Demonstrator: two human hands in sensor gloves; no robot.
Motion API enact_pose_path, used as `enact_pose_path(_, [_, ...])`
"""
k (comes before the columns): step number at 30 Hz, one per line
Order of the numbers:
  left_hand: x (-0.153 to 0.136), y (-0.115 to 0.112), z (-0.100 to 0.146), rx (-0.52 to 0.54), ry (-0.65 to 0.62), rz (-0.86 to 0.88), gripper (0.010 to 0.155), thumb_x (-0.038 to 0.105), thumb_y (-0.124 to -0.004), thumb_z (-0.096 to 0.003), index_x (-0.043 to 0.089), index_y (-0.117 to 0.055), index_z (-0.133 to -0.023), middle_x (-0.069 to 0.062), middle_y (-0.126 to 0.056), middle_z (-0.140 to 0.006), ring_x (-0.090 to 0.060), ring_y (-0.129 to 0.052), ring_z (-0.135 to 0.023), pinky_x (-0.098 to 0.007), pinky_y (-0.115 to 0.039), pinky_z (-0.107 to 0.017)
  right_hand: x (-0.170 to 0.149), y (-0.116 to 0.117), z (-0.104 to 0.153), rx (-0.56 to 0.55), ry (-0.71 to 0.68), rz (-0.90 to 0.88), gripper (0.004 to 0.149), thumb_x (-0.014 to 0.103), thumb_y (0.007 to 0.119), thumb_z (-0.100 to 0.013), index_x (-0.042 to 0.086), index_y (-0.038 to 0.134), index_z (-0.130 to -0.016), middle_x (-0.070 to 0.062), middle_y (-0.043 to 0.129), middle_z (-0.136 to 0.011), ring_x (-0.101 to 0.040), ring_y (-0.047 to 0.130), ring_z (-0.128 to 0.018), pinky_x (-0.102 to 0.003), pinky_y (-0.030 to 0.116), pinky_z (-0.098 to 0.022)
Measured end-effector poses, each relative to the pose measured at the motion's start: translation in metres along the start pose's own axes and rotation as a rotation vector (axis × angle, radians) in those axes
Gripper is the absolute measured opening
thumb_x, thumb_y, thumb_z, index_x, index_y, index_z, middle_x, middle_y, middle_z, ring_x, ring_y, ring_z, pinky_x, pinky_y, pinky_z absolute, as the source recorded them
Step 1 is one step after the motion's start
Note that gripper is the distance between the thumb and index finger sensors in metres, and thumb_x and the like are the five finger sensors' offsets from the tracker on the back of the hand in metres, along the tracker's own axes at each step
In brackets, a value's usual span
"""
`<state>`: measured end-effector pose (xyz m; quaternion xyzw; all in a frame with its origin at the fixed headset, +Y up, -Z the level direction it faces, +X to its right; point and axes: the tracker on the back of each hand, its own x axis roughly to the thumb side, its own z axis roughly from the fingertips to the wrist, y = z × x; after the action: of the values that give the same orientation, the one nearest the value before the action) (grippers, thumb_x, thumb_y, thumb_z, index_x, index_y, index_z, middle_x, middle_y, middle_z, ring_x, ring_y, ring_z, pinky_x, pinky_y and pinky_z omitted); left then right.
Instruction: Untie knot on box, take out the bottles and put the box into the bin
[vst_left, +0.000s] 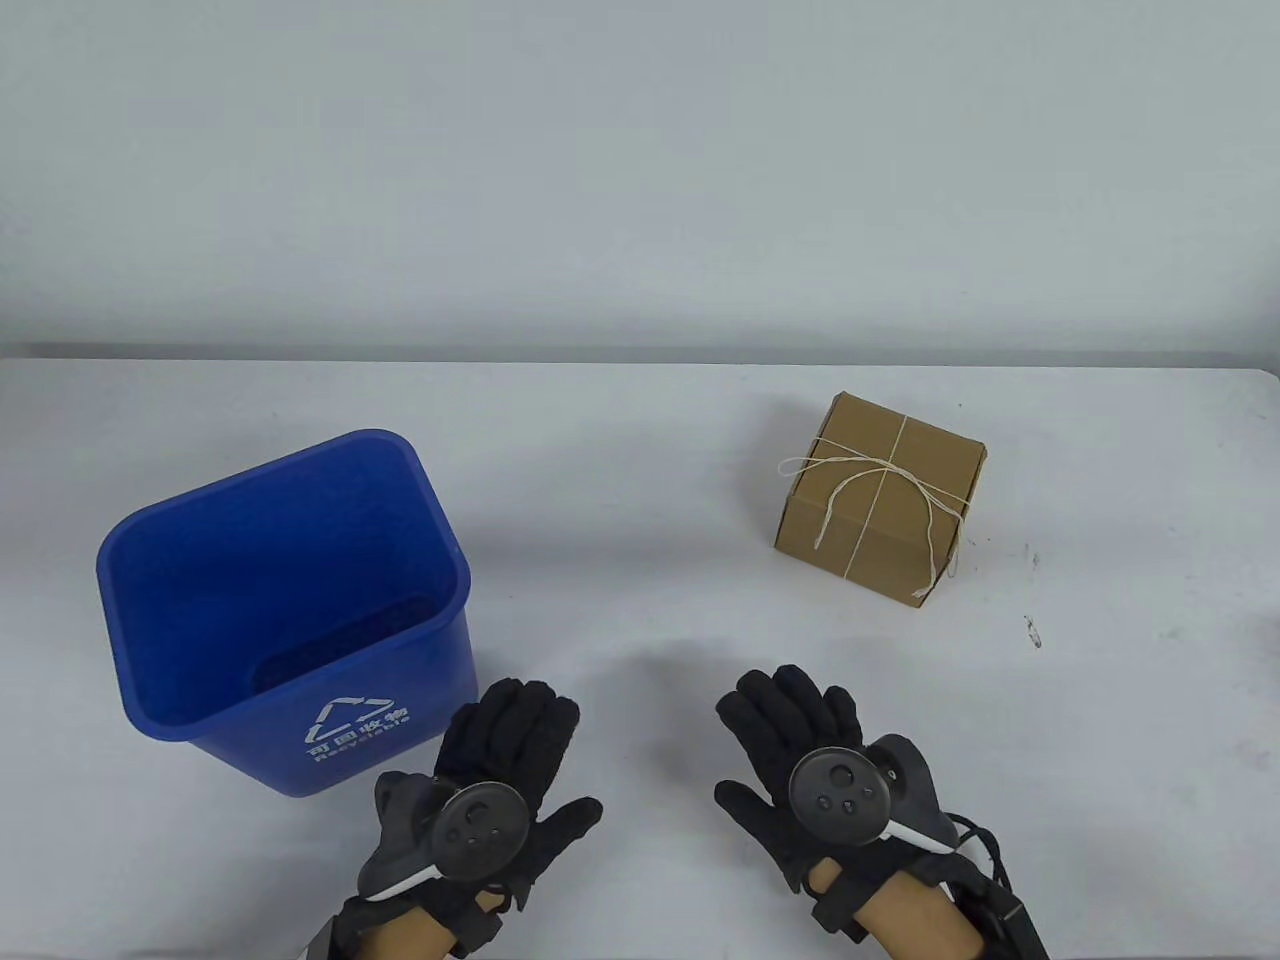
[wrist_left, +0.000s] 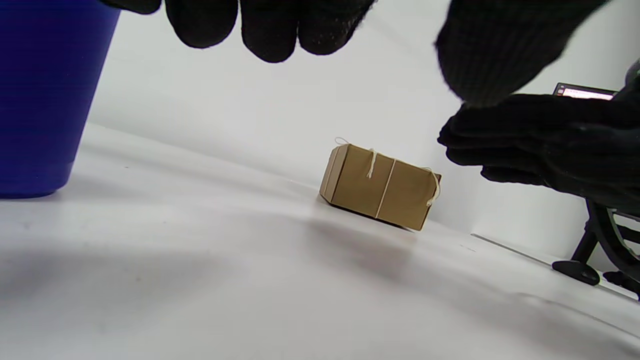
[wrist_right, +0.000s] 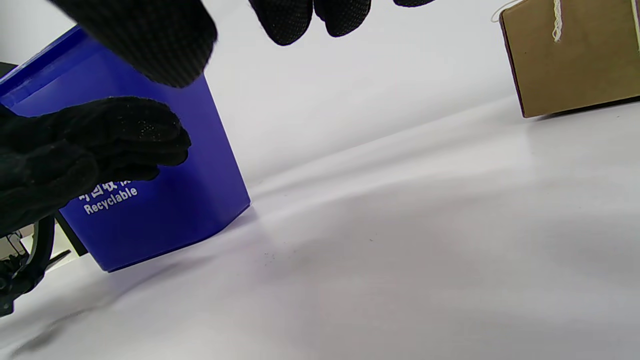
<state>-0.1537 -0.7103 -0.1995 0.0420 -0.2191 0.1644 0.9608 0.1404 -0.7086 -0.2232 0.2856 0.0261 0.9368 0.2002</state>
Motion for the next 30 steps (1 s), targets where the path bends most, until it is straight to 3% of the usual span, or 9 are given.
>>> enact_pose_path(21, [-0.004, -0.007, -0.006, 0.038, -0.068, -0.017, 0.089, 0.065, -0.073, -0.0456, 0.021, -0.039, -0.116, -0.012, -0.043, -0.119, -0.051, -0.044, -0.112, -0.070, -0.040, -0.076, -0.018, -0.009, -0.007, -0.064, 0.100, -0.010, 0.072, 0.048, 0.066, -0.051, 0.015, 0.035, -0.107, -0.012, 0.026, -0.113, -0.056, 0.021, -0.100, -0.077, 0.019, -0.060])
enact_pose_path(30, [-0.011, -0.009, -0.003, 0.016, -0.080, -0.010, 0.089, 0.064, -0.073, -0.0459, 0.020, -0.039, -0.116, -0.013, -0.043, -0.119, -0.052, -0.044, -0.111, -0.070, -0.040, -0.075, -0.047, -0.048, -0.017, -0.163, 0.229, 0.054, 0.073, 0.047, 0.066, -0.051, 0.015, 0.031, -0.107, -0.010, 0.016, -0.113, -0.056, 0.012, -0.099, -0.077, 0.014, -0.059])
